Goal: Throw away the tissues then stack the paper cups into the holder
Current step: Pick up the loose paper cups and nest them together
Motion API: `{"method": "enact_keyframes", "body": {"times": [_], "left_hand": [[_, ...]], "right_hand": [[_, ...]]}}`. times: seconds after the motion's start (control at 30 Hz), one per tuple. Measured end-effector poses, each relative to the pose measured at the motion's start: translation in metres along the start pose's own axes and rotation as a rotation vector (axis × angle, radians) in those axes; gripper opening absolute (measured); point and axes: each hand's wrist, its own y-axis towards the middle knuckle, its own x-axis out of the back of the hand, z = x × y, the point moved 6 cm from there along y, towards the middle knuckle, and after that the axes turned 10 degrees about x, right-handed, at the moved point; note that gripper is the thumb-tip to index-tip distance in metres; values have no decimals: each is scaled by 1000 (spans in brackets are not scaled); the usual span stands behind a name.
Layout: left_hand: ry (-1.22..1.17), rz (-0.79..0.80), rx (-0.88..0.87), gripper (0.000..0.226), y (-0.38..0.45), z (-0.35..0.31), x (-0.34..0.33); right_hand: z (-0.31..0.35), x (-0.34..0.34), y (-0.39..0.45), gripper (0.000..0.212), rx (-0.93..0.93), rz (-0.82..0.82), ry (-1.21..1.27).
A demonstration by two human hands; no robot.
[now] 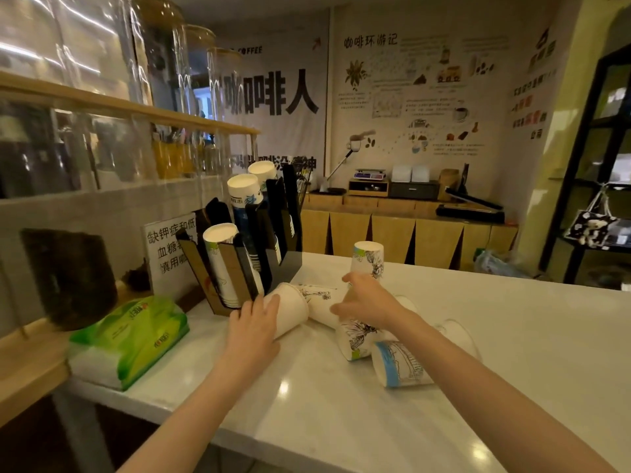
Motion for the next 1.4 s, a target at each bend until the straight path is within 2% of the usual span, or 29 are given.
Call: {"method": "enact_keyframes", "body": {"times": [0.1,0.2,0.3,0.37,0.47,0.6,0.7,0.87,0.97,1.07,1.13,1.27,1.4], "left_hand": [[-166,-100,39,77,-1,11,4],[-494,-196,99,91,-10,15,16],[-834,-164,249,101,-9,15,17],[-966,-130,340,102,-6,14,7],[-1015,-90,399,96,-4,7,-11],[-1042,-60,388,86,-2,1,-22],[-1075,-52,376,85,1,4,-25],[-1128,-44,371,82,0,8,-27],[-1157,-8,368,83,1,6,-30],[-1160,11,357,85,1,3,-29],[-1173,27,357,84,1,2,-30],[-1194,44,349,85,0,1,-31],[-1183,55,346,85,-1,1,-32]], "right_hand": [[-4,-8,10,73,18,55,-135],[-8,-17,18,69,35,124,-220],[-7,-22,25,69,46,141,-314],[-3,-25,28,69,76,144,-441],[1,-25,31,69,111,134,-533],[7,-16,37,66,112,72,-413],[19,-2,42,68,169,-46,-391],[48,42,43,82,323,-274,-290],[61,83,39,87,378,-424,-113],[74,111,34,81,431,-511,40],[82,122,33,70,438,-497,92],[98,120,39,45,444,-292,116],[114,89,46,50,476,-104,2]]}}
